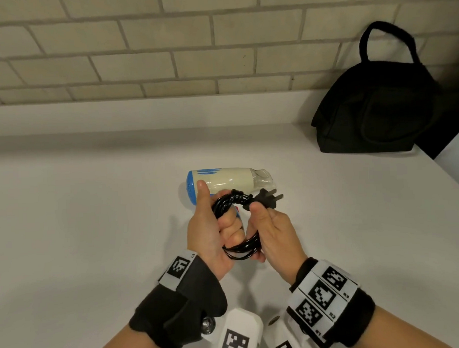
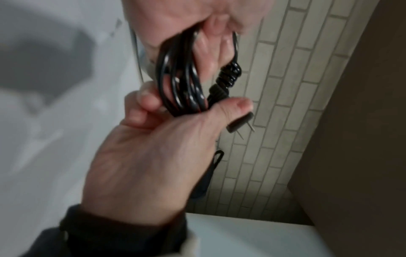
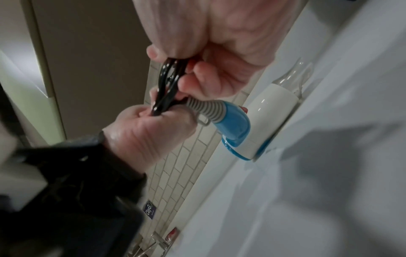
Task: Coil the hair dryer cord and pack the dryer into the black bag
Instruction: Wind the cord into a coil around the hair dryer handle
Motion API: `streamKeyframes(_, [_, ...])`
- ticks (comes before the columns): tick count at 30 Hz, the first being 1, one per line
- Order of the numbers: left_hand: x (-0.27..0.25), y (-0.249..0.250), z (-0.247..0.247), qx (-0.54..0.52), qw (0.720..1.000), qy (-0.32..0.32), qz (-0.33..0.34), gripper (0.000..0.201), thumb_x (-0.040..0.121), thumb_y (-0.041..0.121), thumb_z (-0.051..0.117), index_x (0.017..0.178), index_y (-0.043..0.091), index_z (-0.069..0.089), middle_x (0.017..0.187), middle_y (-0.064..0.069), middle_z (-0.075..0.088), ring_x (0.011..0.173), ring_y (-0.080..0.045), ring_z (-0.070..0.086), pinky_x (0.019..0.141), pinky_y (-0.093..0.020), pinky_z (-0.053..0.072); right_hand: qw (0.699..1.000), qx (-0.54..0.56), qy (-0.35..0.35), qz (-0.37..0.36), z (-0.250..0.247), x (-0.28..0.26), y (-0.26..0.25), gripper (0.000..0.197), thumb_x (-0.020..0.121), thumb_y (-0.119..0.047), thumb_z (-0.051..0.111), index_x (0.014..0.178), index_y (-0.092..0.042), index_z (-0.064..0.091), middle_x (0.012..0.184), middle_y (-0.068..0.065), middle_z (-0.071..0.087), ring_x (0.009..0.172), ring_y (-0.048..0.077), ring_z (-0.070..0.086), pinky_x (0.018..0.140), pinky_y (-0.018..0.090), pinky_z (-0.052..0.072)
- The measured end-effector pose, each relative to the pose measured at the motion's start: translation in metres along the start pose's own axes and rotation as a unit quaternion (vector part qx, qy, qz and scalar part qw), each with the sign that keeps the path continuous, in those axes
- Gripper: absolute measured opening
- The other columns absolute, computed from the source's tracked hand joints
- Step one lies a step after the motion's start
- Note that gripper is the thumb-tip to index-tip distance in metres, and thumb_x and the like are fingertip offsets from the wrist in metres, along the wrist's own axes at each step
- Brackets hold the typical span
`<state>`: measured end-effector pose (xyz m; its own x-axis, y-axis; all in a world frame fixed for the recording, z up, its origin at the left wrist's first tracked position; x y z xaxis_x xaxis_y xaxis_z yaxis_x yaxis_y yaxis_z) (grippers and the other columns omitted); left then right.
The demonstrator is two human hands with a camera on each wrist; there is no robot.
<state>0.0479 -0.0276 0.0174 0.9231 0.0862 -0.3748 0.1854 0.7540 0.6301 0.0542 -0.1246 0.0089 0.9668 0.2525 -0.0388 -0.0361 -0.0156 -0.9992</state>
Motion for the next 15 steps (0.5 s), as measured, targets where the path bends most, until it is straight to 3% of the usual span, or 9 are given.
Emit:
streamKeyframes(2, [-0.004, 0.000, 0.000, 0.042, 0.999, -0.020, 0.002, 0.038, 0.078, 0.052, 0.047, 0.079, 0.016, 0.057, 0.028, 0.007, 0.025, 0.021, -0.004, 0.019, 0.025, -0.011, 0.019, 1.000, -0.012, -0.004, 0.009, 0.000, -0.002, 0.005, 0.047, 0.075, -0.053, 0.032, 0.058, -0.012, 0.045, 0.030, -0.004, 0.046, 0.028, 0.004, 0.042, 0.031, 0.015, 0.032])
streamKeyframes(5, [-0.005, -0.001, -0.002, 0.233, 0.971, -0.040, 0.044, 0.020, 0.078, 0.026, 0.060, 0.094, 0.015, 0.061, 0.037, 0.009, 0.043, 0.027, -0.005, 0.027, 0.030, -0.015, 0.028, 0.998, -0.061, 0.004, 0.013, -0.005, 0.001, 0.012, 0.050, 0.072, -0.059, 0.028, 0.061, -0.014, 0.048, 0.044, -0.002, 0.051, 0.030, 0.005, 0.046, 0.032, 0.017, 0.035])
streamKeyframes(7, [-0.005, -0.002, -0.003, 0.304, 0.950, -0.038, 0.057, 0.012, 0.082, 0.015, 0.060, 0.093, 0.019, 0.061, 0.041, 0.009, 0.046, 0.031, -0.005, 0.030, 0.032, -0.016, 0.030, 0.995, -0.100, 0.014, -0.028, -0.011, 0.002, 0.009, 0.043, 0.073, -0.057, 0.031, 0.077, -0.021, 0.054, 0.053, -0.002, 0.056, 0.037, 0.004, 0.052, 0.038, 0.014, 0.039])
streamKeyframes(9, [-0.004, -0.002, -0.003, 0.314, 0.947, -0.029, 0.052, 0.008, 0.083, 0.014, 0.058, 0.086, 0.021, 0.060, 0.044, 0.008, 0.043, 0.037, -0.005, 0.031, 0.032, -0.015, 0.028, 0.989, -0.123, 0.016, -0.085, -0.014, 0.001, 0.005, 0.024, 0.081, -0.048, 0.040, 0.095, -0.030, 0.048, 0.059, -0.005, 0.059, 0.046, 0.002, 0.055, 0.046, 0.010, 0.039])
streamKeyframes(10, [-0.004, -0.002, -0.003, 0.311, 0.949, -0.027, 0.051, 0.007, 0.084, 0.014, 0.057, 0.084, 0.021, 0.059, 0.050, 0.005, 0.044, 0.040, -0.005, 0.032, 0.032, -0.015, 0.027, 0.987, -0.120, 0.013, -0.109, -0.014, 0.001, 0.004, 0.009, 0.086, -0.038, 0.045, 0.095, -0.034, 0.045, 0.063, -0.007, 0.059, 0.049, 0.003, 0.055, 0.049, 0.010, 0.040])
streamKeyframes(12, [-0.004, 0.000, 0.001, 0.316, 0.947, -0.032, 0.052, 0.006, 0.086, 0.015, 0.054, 0.083, 0.019, 0.057, 0.058, 0.002, 0.044, 0.042, -0.004, 0.035, 0.031, -0.014, 0.026, 0.983, -0.107, -0.004, -0.152, -0.013, 0.001, 0.002, 0.016, 0.090, -0.020, 0.050, 0.089, -0.035, 0.045, 0.069, -0.008, 0.057, 0.053, 0.006, 0.056, 0.053, 0.013, 0.043])
streamKeyframes(15, [-0.006, 0.004, 0.006, 0.340, 0.936, -0.050, 0.079, 0.009, 0.086, 0.012, 0.053, 0.084, 0.019, 0.058, 0.061, 0.000, 0.047, 0.039, -0.003, 0.035, 0.031, -0.014, 0.027, 0.977, -0.075, -0.005, -0.201, -0.016, 0.000, -0.001, 0.017, 0.082, -0.021, 0.059, 0.084, -0.035, 0.050, 0.076, -0.008, 0.056, 0.062, 0.002, 0.057, 0.060, 0.009, 0.044])
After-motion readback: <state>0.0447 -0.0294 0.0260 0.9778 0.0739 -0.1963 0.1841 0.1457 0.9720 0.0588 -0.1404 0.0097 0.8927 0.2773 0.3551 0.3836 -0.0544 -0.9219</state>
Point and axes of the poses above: each hand's wrist, its own x-axis towards the middle knuckle, its own z-axis out of the palm, y = z × x, the point moved 3 cm from there along x, towards the middle knuckle
